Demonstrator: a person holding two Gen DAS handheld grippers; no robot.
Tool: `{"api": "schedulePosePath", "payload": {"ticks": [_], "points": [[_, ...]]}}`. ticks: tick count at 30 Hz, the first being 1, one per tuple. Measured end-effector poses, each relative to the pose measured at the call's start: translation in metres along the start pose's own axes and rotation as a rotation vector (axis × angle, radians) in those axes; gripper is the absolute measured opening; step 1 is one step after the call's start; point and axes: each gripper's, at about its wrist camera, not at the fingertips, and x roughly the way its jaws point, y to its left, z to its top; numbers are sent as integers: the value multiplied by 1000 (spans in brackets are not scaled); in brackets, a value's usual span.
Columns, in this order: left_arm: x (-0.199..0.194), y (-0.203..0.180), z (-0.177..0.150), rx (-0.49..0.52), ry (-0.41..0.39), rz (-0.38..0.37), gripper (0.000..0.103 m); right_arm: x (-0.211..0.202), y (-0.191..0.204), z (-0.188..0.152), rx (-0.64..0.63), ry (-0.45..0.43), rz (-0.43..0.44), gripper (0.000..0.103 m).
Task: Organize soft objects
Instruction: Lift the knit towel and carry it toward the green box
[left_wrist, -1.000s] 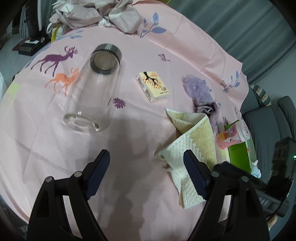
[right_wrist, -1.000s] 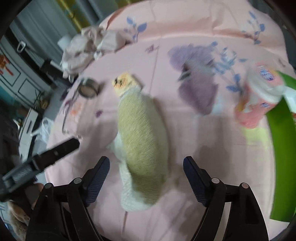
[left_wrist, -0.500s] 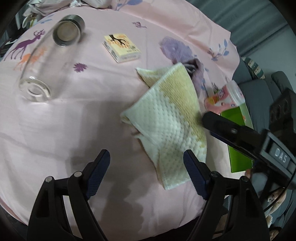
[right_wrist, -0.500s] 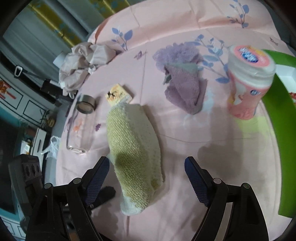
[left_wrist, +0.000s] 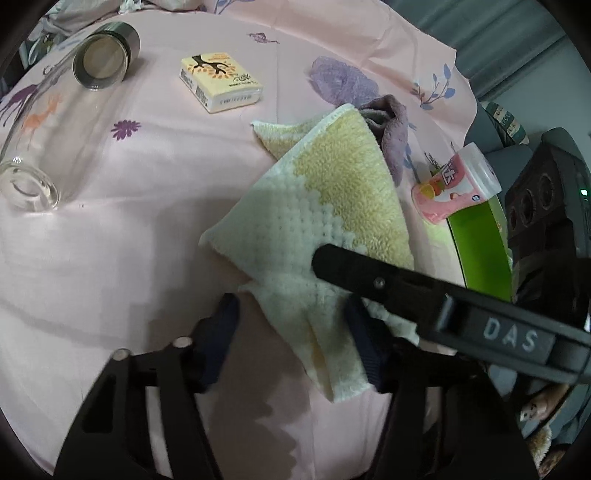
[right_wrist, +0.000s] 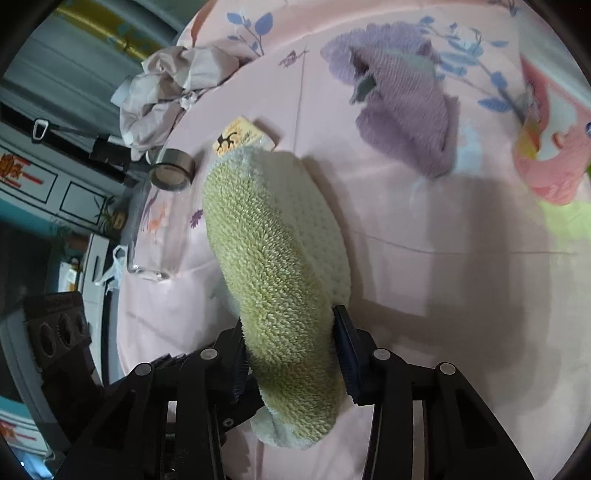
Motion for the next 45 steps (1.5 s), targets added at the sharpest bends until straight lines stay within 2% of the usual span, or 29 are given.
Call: {"api": "schedulePosePath", "payload": {"ticks": [1, 2, 4, 6, 10, 16, 29, 36, 45], "points": [[0, 1, 0, -3, -7, 2, 42, -1, 1, 0, -8, -3, 0, 44], [0, 1, 1, -9, -7, -13, 24, -1, 5, -2, -25, -6, -2, 43], [2, 3, 1, -35, 22, -68, 13, -1, 12, -4, -64, -10, -11, 39], [-1, -3, 0, -11, -5, -50, 12, -4, 17, -6, -80, -23, -27, 38], [-18, -16, -1, 58, -76, -18, 10, -13, 23, -8, -96, -42, 5, 38], [-40, -23, -1, 105, -165, -37, 10, -37, 40, -11, -132, -123, 12, 38], [-67, -51, 1, 173, -298, -66, 9, -77, 62, -11, -185, -255, -8, 38], [-77, -88, 6, 280, -369, -74, 9, -118, 47, -11, -167, -373, 12, 38], [-72, -127, 8, 339, -377, -106, 9, -154, 18, -13, -110, -459, 22, 38]]}}
